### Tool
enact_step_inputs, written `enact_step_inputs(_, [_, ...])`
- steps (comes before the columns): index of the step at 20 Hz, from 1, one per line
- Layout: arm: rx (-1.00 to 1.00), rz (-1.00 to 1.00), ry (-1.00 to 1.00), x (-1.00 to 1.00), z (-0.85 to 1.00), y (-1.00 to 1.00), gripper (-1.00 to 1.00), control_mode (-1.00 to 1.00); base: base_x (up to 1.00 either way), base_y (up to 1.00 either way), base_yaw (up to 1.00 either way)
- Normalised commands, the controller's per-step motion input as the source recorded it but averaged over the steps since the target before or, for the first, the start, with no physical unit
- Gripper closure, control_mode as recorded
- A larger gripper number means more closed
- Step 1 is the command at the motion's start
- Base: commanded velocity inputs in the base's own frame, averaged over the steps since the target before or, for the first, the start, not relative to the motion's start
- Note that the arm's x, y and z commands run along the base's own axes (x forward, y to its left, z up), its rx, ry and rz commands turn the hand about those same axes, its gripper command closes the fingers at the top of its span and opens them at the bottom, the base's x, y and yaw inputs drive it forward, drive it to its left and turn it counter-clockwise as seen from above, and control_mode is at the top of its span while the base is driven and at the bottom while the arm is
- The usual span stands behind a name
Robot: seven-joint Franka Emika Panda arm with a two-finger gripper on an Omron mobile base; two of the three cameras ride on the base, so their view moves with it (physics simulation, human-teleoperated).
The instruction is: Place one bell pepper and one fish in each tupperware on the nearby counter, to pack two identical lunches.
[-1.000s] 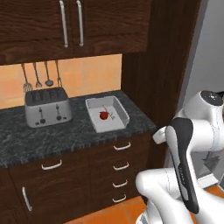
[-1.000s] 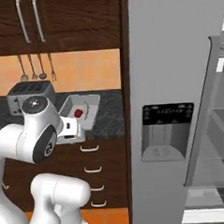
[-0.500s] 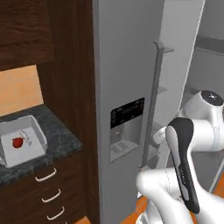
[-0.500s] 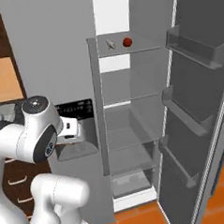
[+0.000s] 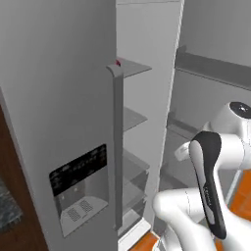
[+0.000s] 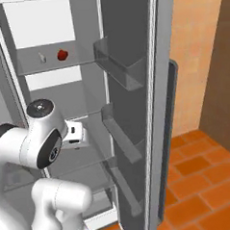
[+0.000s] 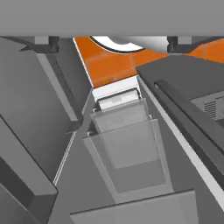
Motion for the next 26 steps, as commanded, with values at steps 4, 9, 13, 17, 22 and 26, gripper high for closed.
enact_step_inputs(4, [0.0,0.0,0.0,0.0,0.0,0.0,-1.0,1.0,1.0,0.13,0.29])
enact_step_inputs(9, [0.0,0.0,0.0,0.0,0.0,0.0,-1.0,1.0,1.0,0.36,0.39])
enact_step_inputs(13, [0.0,0.0,0.0,0.0,0.0,0.0,-1.0,1.0,1.0,0.21,0.47])
enact_step_inputs(17, [0.0,0.0,0.0,0.0,0.0,0.0,-1.0,1.0,1.0,0.26,0.45])
enact_step_inputs(22, [0.0,0.0,0.0,0.0,0.0,0.0,-1.0,1.0,0.93,0.07,0.15])
enact_step_inputs(26, [0.0,0.0,0.0,0.0,0.0,0.0,-1.0,1.0,0.52,0.0,0.0])
